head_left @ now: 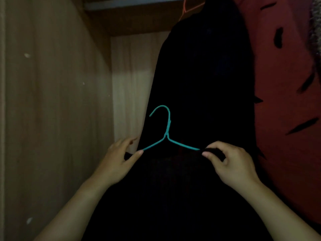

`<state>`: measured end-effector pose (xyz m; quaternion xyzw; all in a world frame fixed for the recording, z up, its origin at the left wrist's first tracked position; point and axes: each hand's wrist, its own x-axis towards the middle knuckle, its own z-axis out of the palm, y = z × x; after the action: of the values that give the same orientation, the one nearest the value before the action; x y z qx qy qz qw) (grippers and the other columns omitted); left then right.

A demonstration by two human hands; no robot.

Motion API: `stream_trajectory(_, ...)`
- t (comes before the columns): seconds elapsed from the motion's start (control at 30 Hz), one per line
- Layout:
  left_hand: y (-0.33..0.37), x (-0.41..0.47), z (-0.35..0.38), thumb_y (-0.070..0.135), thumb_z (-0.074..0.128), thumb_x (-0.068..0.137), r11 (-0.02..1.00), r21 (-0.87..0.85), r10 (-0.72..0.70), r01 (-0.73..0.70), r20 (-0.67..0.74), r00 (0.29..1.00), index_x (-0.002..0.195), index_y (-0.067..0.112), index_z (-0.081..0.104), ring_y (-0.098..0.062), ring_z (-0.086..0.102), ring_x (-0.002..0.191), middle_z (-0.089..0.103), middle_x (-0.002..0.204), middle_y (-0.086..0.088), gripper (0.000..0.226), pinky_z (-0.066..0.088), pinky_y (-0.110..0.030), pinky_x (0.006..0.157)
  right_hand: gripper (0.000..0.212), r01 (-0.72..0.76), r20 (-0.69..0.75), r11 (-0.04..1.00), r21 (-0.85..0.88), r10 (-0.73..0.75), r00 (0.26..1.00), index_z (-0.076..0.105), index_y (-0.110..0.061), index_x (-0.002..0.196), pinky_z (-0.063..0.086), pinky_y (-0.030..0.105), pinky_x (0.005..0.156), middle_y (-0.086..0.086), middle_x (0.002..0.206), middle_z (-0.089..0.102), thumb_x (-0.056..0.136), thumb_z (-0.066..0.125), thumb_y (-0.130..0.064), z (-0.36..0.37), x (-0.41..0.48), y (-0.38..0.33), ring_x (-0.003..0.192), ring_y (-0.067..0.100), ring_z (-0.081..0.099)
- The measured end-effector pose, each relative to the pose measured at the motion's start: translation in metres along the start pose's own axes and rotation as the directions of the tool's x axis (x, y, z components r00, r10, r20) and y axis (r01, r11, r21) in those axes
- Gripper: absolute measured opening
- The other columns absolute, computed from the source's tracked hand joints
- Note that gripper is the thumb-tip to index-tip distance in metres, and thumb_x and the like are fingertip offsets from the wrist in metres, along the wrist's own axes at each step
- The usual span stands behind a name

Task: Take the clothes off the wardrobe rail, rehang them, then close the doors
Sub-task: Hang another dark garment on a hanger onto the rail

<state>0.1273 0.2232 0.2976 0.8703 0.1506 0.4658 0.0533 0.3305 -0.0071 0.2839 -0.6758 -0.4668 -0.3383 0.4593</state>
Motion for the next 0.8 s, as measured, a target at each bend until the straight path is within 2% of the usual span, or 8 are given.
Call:
stream_trajectory(0.1, -0.024, 0.004, -0.002, 0.074, 0.03, 0.077, 0.999, 0.049, -0.02, 0.024, -0.08, 0.997, 0.135, 0.023, 0.046, -0.017, 0.048, 0.121, 0.049, 0.132, 0.003, 0.078, 0.038, -0.035, 0.101, 0.008, 0.041, -0.059, 0.999, -0.019, -0.042, 0.997, 0.068, -0.029, 0.084, 0.044, 0.026, 0.044, -0.016, 0.042, 0.044, 0.081, 0.067, -0.037, -0.005, 0.031, -0.011, 0.049, 0.004, 0.054)
stream_trajectory(0.23, -0.026, 0.049, -0.008, 0.07, 0.026, 0.079, 0.987, 0.155, 0.001, 0.038, -0.246, 0.969, 0.125, 0.033, 0.053, -0.024, 0.055, 0.109, 0.056, 0.117, 0.0, 0.065, 0.044, -0.043, 0.087, 0.011, 0.112, -0.088, 0.992, -0.063, -0.117, 0.989, 0.067, -0.031, 0.089, 0.051, 0.032, 0.053, -0.016, 0.049, 0.048, 0.084, 0.064, -0.04, -0.013, 0.079, -0.033, 0.043, 0.004, 0.049)
stream_trajectory(0.33, -0.026, 0.097, -0.02, 0.07, 0.034, 0.076, 0.999, -0.044, -0.031, 0.017, -0.322, 0.946, 0.09, 0.039, 0.057, -0.022, 0.061, 0.088, 0.061, 0.092, 0.006, 0.04, 0.047, -0.04, 0.075, 0.011, 0.181, -0.092, 0.977, -0.114, -0.191, 0.977, 0.063, -0.036, 0.092, 0.053, 0.034, 0.056, -0.015, 0.063, 0.059, 0.084, 0.061, -0.043, -0.018, 0.113, -0.04, 0.046, 0.005, 0.053)
stream_trajectory(0.4, -0.025, 0.133, -0.031, 0.07, 0.042, 0.075, 0.981, -0.192, -0.035, -0.033, -0.341, 0.94, 0.081, 0.04, 0.056, -0.02, 0.061, 0.08, 0.06, 0.082, 0.01, 0.034, 0.049, -0.044, 0.073, 0.016, 0.23, -0.105, 0.961, -0.15, -0.247, 0.963, 0.061, -0.038, 0.097, 0.052, 0.031, 0.055, -0.018, 0.07, 0.06, 0.084, 0.058, -0.046, -0.026, 0.134, -0.038, 0.052, 0.003, 0.055)
stream_trajectory(0.53, -0.012, 0.195, -0.04, 0.064, 0.049, 0.077, 0.971, -0.2, 0.037, -0.129, -0.408, 0.912, 0.079, 0.042, 0.058, -0.01, 0.061, 0.072, 0.062, 0.079, 0.014, 0.024, 0.051, -0.042, 0.073, 0.039, 0.311, -0.025, 0.913, -0.266, -0.329, 0.944, 0.051, -0.04, 0.118, 0.047, 0.018, 0.06, -0.019, 0.096, 0.062, 0.083, 0.042, -0.055, -0.049, 0.161, -0.031, 0.066, -0.01, 0.055)
stream_trajectory(0.63, -0.005, 0.232, -0.04, 0.067, 0.047, 0.077, 0.966, -0.187, 0.082, -0.179, -0.433, 0.898, 0.076, 0.046, 0.056, -0.006, 0.058, 0.076, 0.061, 0.082, 0.019, 0.022, 0.048, -0.045, 0.082, 0.024, 0.3, -0.097, 0.893, -0.335, -0.349, 0.932, 0.058, -0.038, 0.106, 0.039, 0.009, 0.052, -0.019, 0.085, 0.063, 0.084, 0.053, -0.044, -0.057, 0.177, -0.035, 0.067, -0.012, 0.055)
stream_trajectory(0.7, -0.003, 0.257, -0.038, 0.062, 0.051, 0.081, 0.961, -0.195, 0.092, -0.197, -0.444, 0.891, 0.075, 0.046, 0.055, -0.008, 0.057, 0.079, 0.06, 0.086, 0.018, 0.017, 0.045, -0.047, 0.087, 0.02, 0.262, -0.198, 0.901, -0.346, -0.343, 0.918, 0.063, -0.038, 0.1, 0.038, 0.009, 0.049, -0.021, 0.072, 0.06, 0.081, 0.065, -0.034, -0.059, 0.194, -0.04, 0.058, -0.006, 0.055)
stream_trajectory(0.8, 0.003, 0.299, -0.044, 0.055, 0.053, 0.086, 0.956, -0.192, 0.105, -0.219, -0.475, 0.874, 0.084, 0.044, 0.055, -0.013, 0.056, 0.085, 0.055, 0.094, 0.013, 0.011, 0.043, -0.045, 0.089, 0.025, 0.204, -0.279, 0.887, -0.413, -0.337, 0.899, 0.064, -0.043, 0.102, 0.05, 0.028, 0.059, -0.014, 0.079, 0.066, 0.08, 0.068, -0.034, -0.064, 0.234, -0.057, 0.055, 0.0, 0.054)
